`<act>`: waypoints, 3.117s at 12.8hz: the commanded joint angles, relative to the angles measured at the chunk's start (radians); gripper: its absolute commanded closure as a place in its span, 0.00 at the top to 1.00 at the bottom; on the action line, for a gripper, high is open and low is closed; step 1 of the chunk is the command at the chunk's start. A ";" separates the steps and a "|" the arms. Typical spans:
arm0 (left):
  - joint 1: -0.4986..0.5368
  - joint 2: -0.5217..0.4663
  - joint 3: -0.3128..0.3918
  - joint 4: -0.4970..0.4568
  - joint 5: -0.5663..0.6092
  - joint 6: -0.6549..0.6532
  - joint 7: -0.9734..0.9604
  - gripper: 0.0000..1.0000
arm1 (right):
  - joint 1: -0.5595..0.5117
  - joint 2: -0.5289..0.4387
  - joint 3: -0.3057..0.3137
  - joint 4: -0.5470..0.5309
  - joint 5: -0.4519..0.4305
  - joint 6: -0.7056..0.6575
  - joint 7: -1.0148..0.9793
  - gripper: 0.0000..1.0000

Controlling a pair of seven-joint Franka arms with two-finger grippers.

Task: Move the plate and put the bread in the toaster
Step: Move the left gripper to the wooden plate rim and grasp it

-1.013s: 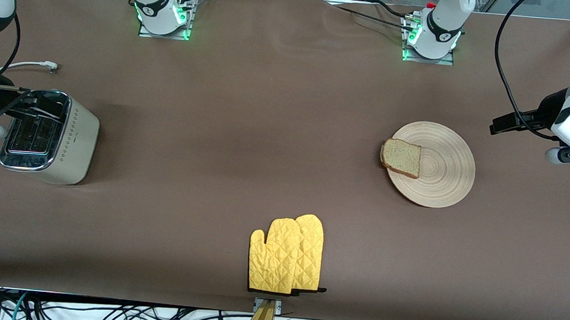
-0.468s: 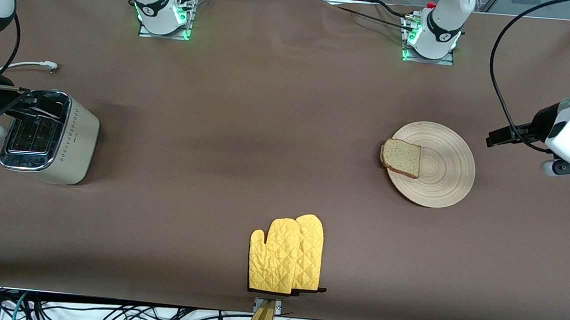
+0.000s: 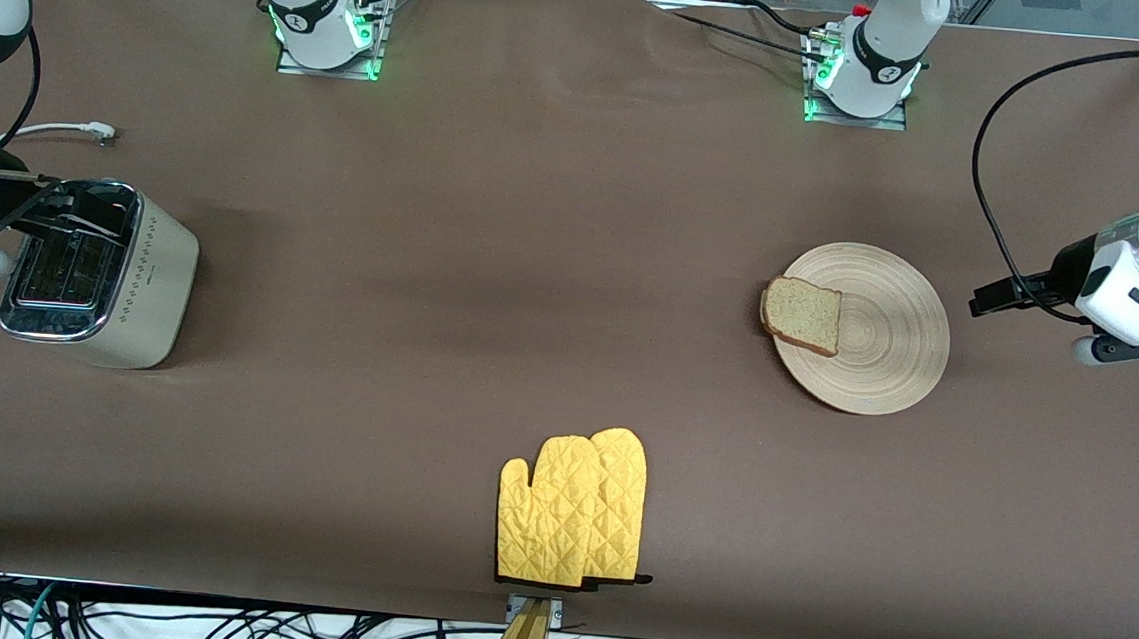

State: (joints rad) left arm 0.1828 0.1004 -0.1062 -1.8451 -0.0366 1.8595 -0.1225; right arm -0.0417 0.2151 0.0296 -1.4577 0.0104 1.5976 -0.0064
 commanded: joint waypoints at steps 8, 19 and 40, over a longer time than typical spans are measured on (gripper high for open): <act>0.161 0.217 0.115 -0.046 -0.249 0.126 0.711 1.00 | -0.009 -0.007 0.004 0.003 0.016 -0.010 0.008 1.00; 0.257 0.524 0.126 0.081 -0.535 -0.071 1.055 1.00 | -0.009 -0.007 0.004 0.003 0.017 -0.008 0.005 1.00; 0.260 0.601 0.128 -0.008 -0.686 -0.066 1.051 0.02 | -0.009 -0.007 0.004 0.003 0.017 -0.010 0.008 1.00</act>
State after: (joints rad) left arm 0.4416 0.7049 0.0218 -1.8399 -0.6949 1.7912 0.9100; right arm -0.0423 0.2151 0.0293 -1.4577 0.0109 1.5976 -0.0063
